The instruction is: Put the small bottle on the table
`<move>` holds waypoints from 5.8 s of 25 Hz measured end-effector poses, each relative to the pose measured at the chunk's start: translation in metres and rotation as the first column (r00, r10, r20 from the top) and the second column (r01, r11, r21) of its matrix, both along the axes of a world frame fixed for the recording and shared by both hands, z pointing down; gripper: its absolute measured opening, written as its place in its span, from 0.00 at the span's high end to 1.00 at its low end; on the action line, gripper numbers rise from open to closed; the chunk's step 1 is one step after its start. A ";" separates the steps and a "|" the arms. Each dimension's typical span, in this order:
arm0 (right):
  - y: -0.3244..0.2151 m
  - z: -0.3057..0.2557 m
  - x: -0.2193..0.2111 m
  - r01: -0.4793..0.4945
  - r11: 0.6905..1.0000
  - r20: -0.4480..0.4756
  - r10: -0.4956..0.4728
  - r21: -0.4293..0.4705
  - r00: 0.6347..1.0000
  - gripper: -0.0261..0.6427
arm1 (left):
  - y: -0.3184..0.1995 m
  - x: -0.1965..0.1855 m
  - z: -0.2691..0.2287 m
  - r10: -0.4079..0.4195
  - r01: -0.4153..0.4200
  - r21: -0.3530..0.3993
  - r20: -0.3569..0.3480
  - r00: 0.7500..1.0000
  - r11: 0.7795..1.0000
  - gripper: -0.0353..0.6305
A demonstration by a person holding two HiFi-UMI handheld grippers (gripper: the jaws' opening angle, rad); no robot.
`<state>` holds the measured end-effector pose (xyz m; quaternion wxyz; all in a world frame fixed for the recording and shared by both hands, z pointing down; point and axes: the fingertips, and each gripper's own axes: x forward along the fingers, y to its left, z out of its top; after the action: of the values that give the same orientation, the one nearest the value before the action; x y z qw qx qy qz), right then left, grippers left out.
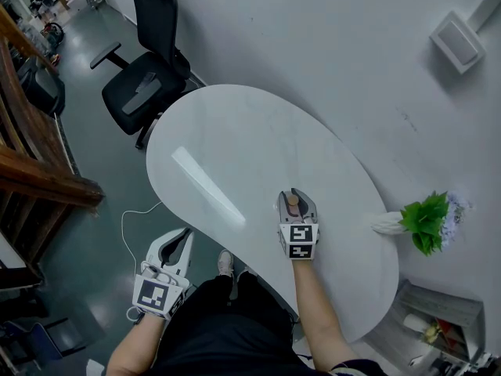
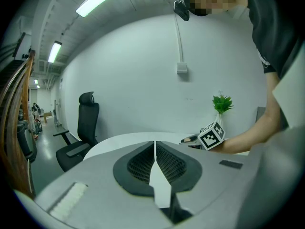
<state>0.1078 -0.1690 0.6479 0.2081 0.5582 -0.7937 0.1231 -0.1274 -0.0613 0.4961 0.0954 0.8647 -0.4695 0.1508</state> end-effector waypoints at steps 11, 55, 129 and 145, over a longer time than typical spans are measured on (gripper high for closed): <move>-0.001 0.003 -0.001 0.000 1.000 0.001 0.000 -0.001 1.000 0.81 | 0.000 -0.001 0.004 0.001 -0.001 -0.010 0.004 1.000 1.000 0.93; 0.004 0.018 -0.008 0.012 0.999 -0.017 -0.012 -0.032 1.000 0.67 | -0.005 -0.002 0.015 0.030 -0.030 -0.039 -0.013 0.999 0.999 0.93; 0.046 -0.208 0.056 -0.162 0.949 0.095 0.141 0.270 0.985 0.95 | -0.041 0.030 -0.052 0.168 -0.140 0.188 -0.141 0.976 0.972 0.93; 0.098 -0.286 0.054 -0.159 0.889 0.070 0.143 0.429 0.987 0.95 | -0.052 0.032 -0.063 0.166 -0.129 0.203 -0.177 0.970 0.971 0.93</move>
<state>0.1613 -0.0707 0.3615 0.0540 0.6482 -0.7590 -0.0306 -0.0959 -0.1135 0.4335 0.0460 0.9130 -0.4045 0.0277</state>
